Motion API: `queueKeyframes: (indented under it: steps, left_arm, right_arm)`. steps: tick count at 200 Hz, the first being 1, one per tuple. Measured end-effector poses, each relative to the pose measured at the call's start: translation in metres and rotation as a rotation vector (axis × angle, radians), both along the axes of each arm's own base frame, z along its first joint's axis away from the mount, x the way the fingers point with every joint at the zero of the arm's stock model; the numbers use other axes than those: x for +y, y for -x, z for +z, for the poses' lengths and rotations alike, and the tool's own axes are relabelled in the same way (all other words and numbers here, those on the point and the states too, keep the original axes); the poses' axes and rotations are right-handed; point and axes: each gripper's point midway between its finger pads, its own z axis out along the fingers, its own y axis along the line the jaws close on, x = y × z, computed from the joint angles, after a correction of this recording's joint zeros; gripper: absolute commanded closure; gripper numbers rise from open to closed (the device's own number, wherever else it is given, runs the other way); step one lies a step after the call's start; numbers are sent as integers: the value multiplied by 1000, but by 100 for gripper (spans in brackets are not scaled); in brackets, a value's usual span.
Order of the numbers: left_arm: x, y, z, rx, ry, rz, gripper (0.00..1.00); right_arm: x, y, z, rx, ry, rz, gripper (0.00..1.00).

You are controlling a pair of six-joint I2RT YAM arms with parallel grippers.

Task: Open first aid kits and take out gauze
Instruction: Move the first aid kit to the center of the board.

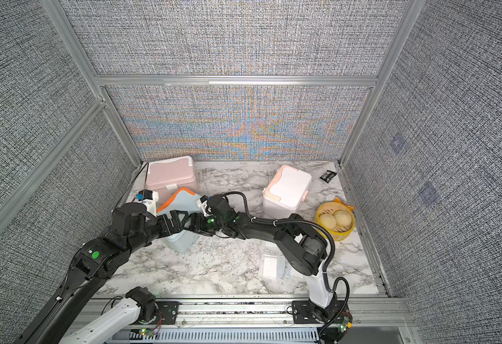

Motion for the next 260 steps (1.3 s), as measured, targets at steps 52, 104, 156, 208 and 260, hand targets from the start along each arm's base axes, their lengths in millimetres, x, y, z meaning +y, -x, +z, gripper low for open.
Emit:
queueKeyframes:
  steps: [52, 104, 156, 208, 260]
  left_arm:
    - [8, 2, -6, 16, -24, 28, 1]
    - [12, 3, -40, 98, -54, 47, 0]
    - [13, 11, -82, 213, -43, 60, 1]
    - [21, 2, -112, 278, -51, 115, 1]
    - [35, -23, -120, 299, -44, 204, 1]
  right_arm:
    - [8, -26, -1, -16, -31, -105, 11]
    - [-34, -4, 29, -106, -12, -101, 1]
    - [-92, 24, 54, -251, 83, -90, 1]
    - [-168, 25, 61, -360, 226, -192, 1]
    - [-239, 11, 76, -422, 296, -335, 1]
